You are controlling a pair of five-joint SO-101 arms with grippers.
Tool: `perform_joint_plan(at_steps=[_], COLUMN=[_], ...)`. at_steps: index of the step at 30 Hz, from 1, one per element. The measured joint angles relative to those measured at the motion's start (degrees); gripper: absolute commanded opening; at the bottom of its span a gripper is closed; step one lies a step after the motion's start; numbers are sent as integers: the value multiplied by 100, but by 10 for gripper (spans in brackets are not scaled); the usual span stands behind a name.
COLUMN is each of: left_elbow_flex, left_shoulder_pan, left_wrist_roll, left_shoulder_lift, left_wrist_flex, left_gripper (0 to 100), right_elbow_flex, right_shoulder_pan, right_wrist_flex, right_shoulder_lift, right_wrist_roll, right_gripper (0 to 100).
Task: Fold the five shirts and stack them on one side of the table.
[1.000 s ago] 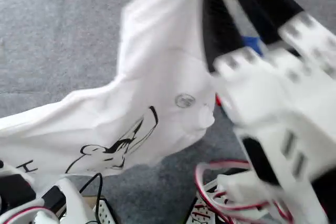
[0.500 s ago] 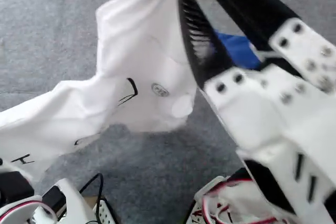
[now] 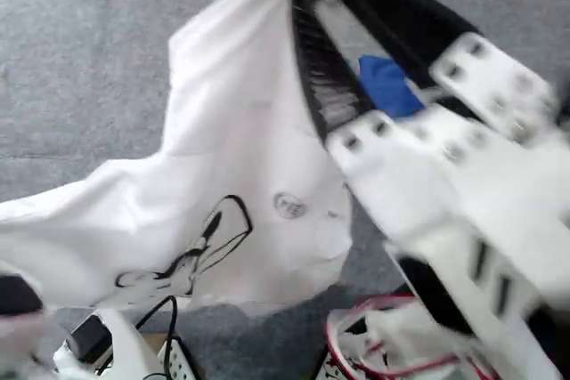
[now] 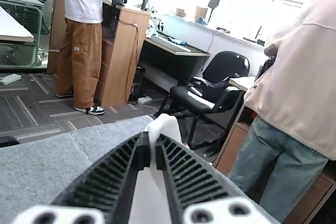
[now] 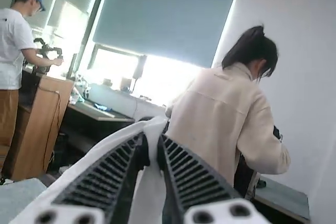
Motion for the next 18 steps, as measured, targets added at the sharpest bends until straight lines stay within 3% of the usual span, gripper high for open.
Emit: perform_joint_plan(at_steps=[6,9,15,18], left_elbow_flex=[2277,3754,6998,7859], left_shoulder_pan=[9,440,1037,1240], left_wrist_roll=[0,0,0,-237], left_shoulder_lift=[18,26,141,167], left_wrist_flex=[-1635,-2796,-6286,-7886], left_gripper=[29,29,29,29], right_elbow_flex=[0,0,9,9], right_shoulder_pan=[721,993,1310,1407], right_wrist_flex=[0,-18,-958,-1662], right_shoulder_lift=[1196,1934,3596,4281], right_wrist_roll=[-404,-738,-1037,-1055], right_gripper=[15,15,15,15])
